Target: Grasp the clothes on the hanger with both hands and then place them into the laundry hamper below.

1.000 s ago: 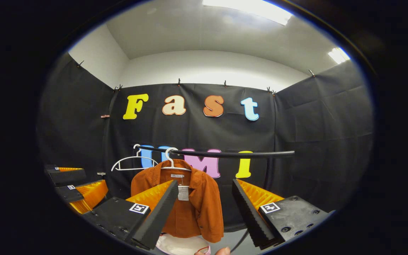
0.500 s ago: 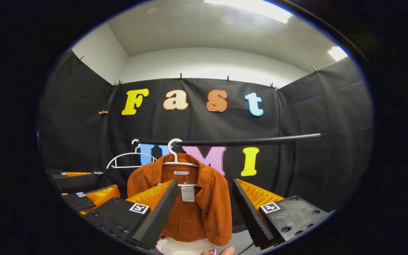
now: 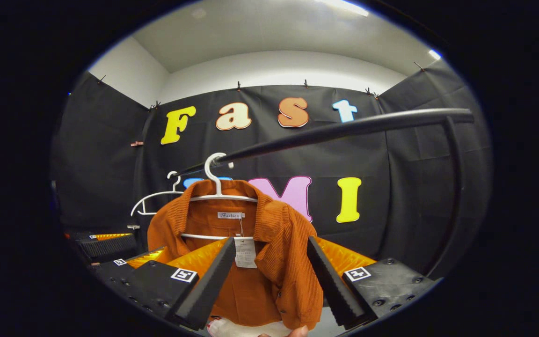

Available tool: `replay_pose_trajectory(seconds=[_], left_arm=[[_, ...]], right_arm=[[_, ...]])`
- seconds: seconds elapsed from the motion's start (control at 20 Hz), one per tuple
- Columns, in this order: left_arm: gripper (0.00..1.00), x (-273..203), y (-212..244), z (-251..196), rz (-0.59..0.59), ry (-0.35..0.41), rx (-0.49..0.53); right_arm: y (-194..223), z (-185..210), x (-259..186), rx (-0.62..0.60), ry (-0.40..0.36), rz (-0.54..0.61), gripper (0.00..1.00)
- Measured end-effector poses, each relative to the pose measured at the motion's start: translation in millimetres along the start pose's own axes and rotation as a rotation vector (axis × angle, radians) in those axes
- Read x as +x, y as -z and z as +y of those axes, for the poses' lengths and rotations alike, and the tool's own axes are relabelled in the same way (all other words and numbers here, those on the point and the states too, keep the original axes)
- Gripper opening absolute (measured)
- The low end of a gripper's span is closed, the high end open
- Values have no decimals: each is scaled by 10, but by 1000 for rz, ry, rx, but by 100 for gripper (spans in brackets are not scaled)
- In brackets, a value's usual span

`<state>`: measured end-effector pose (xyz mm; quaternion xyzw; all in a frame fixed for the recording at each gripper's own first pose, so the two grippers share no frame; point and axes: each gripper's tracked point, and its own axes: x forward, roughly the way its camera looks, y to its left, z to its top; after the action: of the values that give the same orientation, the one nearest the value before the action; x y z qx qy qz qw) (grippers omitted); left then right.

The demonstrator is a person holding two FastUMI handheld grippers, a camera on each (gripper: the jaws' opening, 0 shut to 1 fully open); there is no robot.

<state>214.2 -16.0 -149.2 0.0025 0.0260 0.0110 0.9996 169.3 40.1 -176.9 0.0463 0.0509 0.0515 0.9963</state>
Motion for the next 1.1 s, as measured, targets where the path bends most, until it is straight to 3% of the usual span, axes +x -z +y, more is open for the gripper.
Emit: replay_pose_trajectory(seconds=[0.25,0.5,0.8,0.85,1.05,1.1], left_arm=[[97,464,340,23,24,-57,-1],[94,722,355,87,1,-80,45],[14,884,534,151,67,-46,29],[7,891,527,130,71,-25,20],[6,901,534,182,72,-5,28],[6,893,538,185,71,0,30]], right_arm=[[290,-117,297,3,-15,26,99],[448,33,549,-21,-34,22,98],[740,191,931,3,-34,45,98],[797,186,1018,5,-28,52,85],[995,21,1235,22,40,107,33],[990,64,1220,61,20,122,21]])
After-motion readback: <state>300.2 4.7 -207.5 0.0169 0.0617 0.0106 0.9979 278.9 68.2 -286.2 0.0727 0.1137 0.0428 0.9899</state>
